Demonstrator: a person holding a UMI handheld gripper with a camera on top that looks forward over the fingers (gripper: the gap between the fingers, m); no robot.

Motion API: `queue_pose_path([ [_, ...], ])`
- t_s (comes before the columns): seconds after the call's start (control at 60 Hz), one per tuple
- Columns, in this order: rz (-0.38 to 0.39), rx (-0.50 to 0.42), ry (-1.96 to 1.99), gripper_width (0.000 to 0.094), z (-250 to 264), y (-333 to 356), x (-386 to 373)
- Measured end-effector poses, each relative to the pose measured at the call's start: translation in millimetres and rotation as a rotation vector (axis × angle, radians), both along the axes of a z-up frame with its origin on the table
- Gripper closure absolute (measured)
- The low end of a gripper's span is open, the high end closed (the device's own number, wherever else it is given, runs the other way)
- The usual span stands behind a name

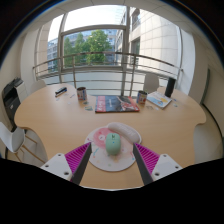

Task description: Arrange mouse

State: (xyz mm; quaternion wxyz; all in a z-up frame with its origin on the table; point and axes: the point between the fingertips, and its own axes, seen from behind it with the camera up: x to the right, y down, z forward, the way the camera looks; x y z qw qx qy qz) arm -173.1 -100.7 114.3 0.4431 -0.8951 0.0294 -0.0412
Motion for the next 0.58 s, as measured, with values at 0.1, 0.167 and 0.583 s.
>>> queue_pose_path([
  [0.1,-0.002,-0.004,0.005,0.0091,20,-36,-7],
  [0.167,-0.003,-0.002,0.001,0.0089,29,-54,-8],
  [0.583,0.01,-0.008,-0.009,0.0088,44,-116,-8],
])
